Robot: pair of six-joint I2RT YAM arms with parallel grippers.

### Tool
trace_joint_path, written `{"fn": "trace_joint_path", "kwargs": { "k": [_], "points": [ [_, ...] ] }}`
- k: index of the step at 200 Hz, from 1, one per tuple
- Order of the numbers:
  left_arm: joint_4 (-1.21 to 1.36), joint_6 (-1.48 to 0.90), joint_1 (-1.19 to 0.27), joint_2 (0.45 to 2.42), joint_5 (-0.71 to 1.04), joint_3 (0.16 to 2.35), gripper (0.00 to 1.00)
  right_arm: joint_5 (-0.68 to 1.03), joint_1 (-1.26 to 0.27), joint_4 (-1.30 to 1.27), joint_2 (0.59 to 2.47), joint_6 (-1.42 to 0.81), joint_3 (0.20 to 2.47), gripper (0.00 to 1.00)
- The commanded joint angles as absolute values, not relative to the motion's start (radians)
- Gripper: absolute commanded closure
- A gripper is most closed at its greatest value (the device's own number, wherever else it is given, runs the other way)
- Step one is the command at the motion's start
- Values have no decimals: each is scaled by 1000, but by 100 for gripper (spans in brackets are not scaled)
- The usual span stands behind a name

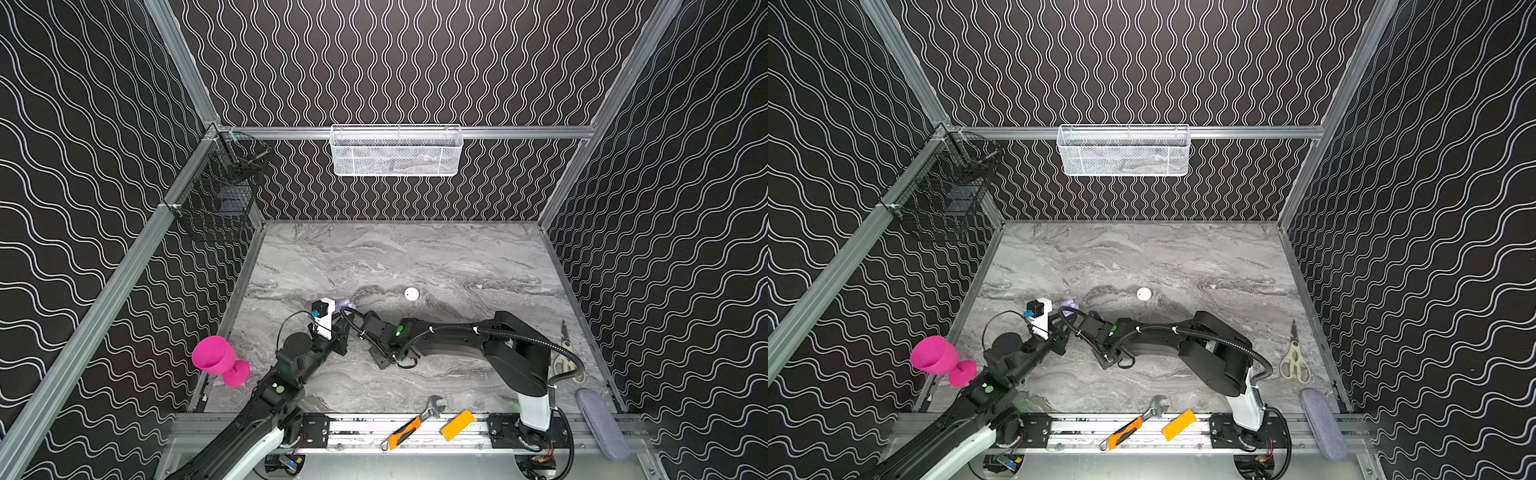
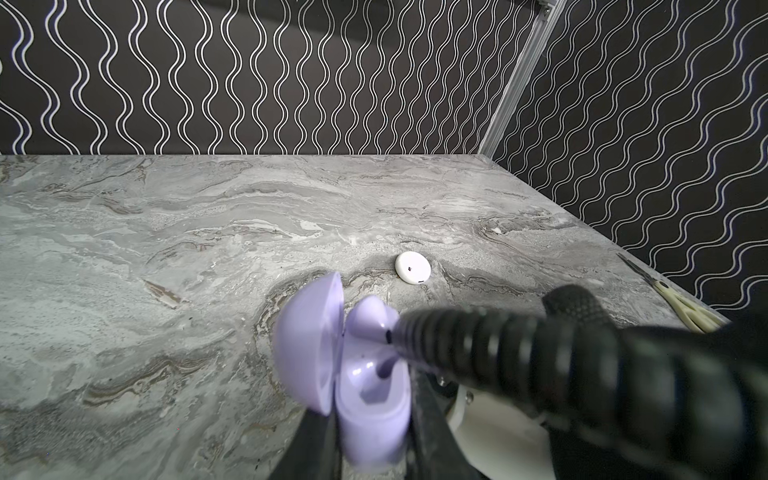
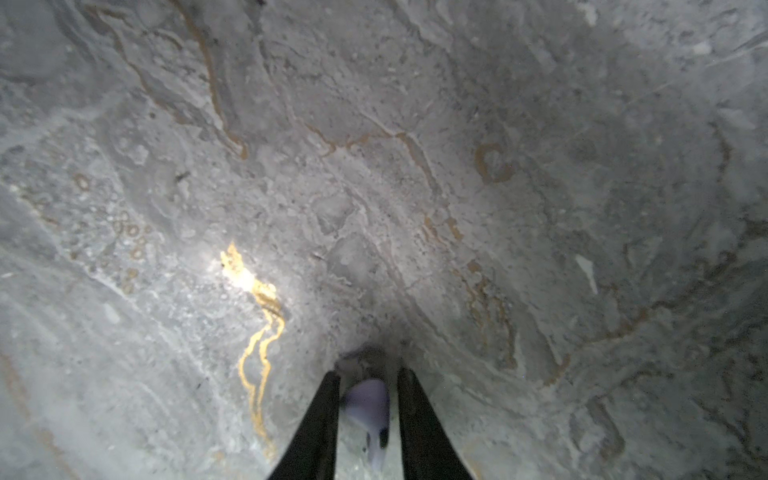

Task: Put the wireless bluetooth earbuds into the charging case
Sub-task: 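Lift the earbud with the right gripper off the table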

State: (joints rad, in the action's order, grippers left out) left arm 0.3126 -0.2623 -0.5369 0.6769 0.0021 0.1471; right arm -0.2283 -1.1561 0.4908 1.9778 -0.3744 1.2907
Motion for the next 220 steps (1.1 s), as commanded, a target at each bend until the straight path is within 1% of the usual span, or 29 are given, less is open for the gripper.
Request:
{"fn": "trace_joint_path", "kwargs": {
  "k": [1, 47, 99, 220],
  "points": [
    [359, -272, -536, 676, 20, 144, 94, -232, -1160, 543, 1974, -377, 1288, 73],
    [360, -273, -536, 679, 21, 144, 94, -233, -1162, 542, 1978, -376, 1292, 73],
    [362, -274, -535, 677, 21, 143, 94, -236, -1161, 541, 1977, -376, 1292, 77],
    [370, -270, -535, 686, 37, 144, 94, -306, -1164, 487, 1925, -418, 1263, 85]
  ]
}}
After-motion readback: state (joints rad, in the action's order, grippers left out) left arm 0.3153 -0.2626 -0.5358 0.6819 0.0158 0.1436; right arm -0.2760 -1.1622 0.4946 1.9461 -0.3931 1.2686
